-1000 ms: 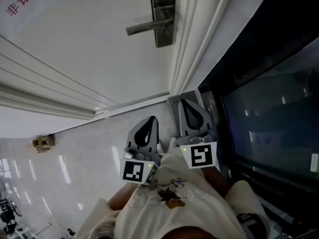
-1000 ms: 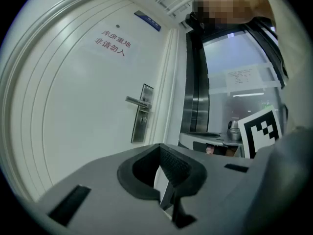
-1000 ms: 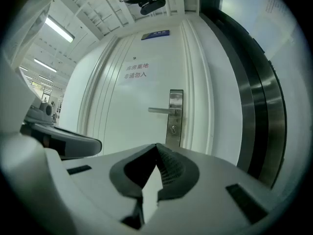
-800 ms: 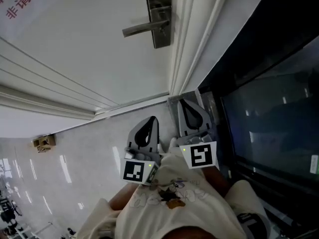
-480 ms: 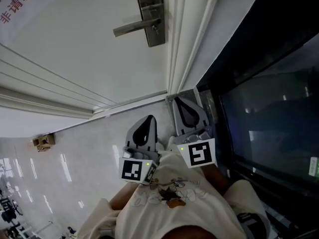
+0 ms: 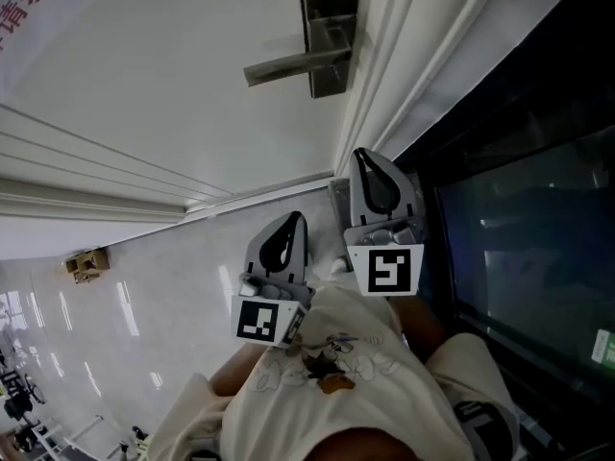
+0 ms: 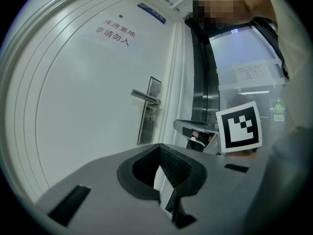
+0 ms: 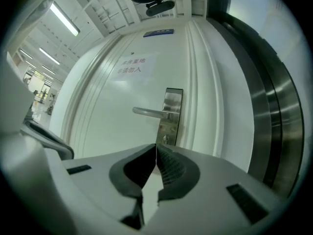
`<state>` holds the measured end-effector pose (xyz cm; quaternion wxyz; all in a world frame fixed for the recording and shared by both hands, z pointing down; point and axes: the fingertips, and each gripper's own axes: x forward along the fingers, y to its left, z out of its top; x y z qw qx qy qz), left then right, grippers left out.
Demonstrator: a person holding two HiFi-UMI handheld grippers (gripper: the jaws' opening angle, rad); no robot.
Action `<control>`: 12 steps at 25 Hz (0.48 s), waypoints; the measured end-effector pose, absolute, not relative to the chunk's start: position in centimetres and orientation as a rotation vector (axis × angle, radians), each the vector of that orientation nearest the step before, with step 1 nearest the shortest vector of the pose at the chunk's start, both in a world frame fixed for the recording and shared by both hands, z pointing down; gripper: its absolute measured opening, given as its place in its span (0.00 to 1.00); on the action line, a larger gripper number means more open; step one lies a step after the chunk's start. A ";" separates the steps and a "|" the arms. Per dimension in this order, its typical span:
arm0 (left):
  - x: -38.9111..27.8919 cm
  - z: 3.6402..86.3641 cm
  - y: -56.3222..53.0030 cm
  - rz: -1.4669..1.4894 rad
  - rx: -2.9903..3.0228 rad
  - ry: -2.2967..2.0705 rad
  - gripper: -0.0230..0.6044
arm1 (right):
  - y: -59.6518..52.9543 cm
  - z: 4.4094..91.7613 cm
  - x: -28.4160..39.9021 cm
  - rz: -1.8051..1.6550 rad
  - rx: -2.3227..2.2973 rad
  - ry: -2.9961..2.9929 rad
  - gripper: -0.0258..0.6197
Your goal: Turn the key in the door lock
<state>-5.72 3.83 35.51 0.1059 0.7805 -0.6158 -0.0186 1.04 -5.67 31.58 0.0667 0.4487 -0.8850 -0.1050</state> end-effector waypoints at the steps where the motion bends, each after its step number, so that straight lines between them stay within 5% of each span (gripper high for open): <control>1: -6.7 35.6 3.2 -0.041 2.300 -1.802 0.05 | -6.6 31.0 0.5 -0.351 1.400 -2.650 0.05; 8: -10.2 34.4 -1.3 -0.058 2.366 -1.749 0.05 | -11.0 29.7 -2.5 -0.397 1.513 -2.550 0.06; 12: -10.3 34.5 -2.6 -0.061 2.370 -1.736 0.05 | -12.8 29.7 -2.8 -0.382 1.538 -2.521 0.15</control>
